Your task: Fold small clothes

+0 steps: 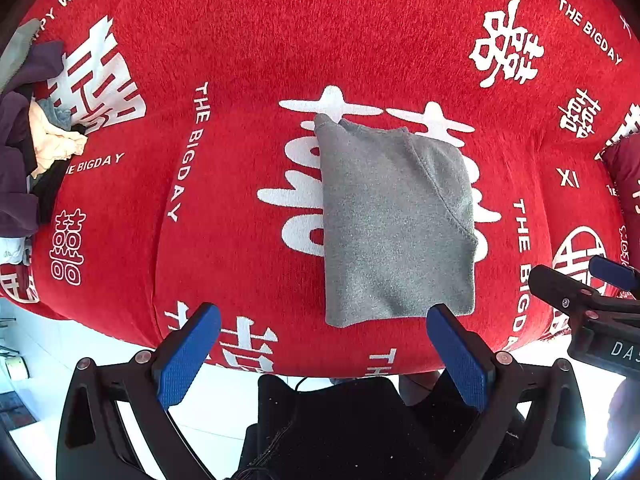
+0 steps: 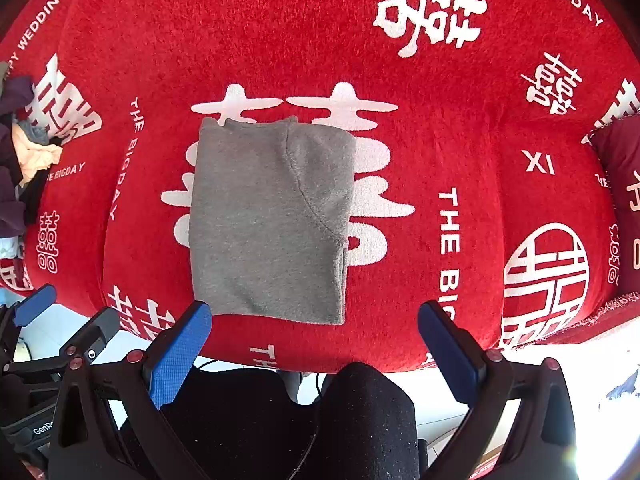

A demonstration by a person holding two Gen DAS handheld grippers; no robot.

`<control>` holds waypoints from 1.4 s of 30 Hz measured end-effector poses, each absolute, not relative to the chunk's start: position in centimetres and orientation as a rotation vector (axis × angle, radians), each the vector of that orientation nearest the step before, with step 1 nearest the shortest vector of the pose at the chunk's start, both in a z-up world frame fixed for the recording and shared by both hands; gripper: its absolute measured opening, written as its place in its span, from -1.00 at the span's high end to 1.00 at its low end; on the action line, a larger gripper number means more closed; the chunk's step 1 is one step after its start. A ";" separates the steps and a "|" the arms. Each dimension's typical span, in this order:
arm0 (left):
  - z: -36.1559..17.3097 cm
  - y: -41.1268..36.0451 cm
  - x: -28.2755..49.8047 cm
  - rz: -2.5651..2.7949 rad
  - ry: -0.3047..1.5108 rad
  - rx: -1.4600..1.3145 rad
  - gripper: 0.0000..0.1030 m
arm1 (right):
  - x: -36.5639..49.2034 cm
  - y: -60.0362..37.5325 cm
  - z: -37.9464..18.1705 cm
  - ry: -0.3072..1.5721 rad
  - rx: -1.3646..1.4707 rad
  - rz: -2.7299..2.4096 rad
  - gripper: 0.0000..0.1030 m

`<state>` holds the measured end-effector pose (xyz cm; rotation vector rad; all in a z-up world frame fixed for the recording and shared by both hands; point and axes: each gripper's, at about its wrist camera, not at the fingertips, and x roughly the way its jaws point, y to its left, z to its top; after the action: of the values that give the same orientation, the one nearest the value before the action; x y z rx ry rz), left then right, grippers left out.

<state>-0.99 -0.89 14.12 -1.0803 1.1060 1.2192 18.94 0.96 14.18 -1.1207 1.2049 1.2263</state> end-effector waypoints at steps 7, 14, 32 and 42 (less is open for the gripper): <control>14.1 -0.9 -1.0 1.219 1.106 -1.080 -1.00 | 18.9 0.9 14.2 1.205 -1.121 1.226 -0.99; 14.1 -0.9 -1.0 1.219 1.104 -1.083 -1.00 | 18.9 0.9 14.2 1.204 -1.123 1.225 -0.99; 14.1 -1.0 -0.6 1.224 1.098 -1.078 -1.00 | 19.0 1.0 14.1 1.204 -1.122 1.220 -0.99; 14.0 -0.8 -0.8 1.233 1.095 -1.078 -1.00 | 19.0 1.0 14.1 1.205 -1.123 1.219 -0.99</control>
<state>-0.80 -0.85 14.01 -1.0782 1.0949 1.2326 19.00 0.97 14.06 -1.1228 1.2049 1.2186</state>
